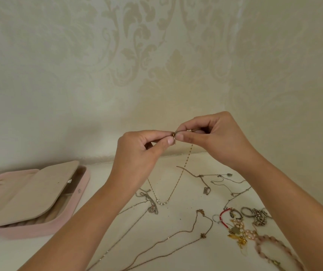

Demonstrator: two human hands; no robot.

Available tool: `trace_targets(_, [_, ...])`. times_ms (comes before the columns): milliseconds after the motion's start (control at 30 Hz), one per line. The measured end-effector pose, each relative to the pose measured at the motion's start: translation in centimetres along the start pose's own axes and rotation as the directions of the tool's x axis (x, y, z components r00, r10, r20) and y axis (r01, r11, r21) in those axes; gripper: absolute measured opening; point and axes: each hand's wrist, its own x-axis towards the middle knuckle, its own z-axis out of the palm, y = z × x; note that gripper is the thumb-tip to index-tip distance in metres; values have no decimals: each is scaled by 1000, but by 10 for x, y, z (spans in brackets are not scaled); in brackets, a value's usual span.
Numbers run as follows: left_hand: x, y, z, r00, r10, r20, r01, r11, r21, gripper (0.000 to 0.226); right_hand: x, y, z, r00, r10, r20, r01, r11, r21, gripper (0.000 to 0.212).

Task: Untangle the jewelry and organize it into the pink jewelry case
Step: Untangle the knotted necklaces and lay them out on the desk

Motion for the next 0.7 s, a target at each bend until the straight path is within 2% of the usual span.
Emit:
trace_targets(267, [-3, 2, 2, 995, 93, -33, -93, 996, -11, 9, 0, -1, -4, 1000, 11, 26, -11, 1000, 29, 1])
trace_targets(533, [-6, 4, 4, 977, 201, -65, -187, 967, 172, 15, -1, 0, -2, 999, 32, 40, -33, 999, 41, 0])
trace_targets(700, [-6, 1, 6, 969, 204, -140, -175, 965, 195, 16, -1, -3, 2, 1000, -6, 6, 6, 1000, -15, 1])
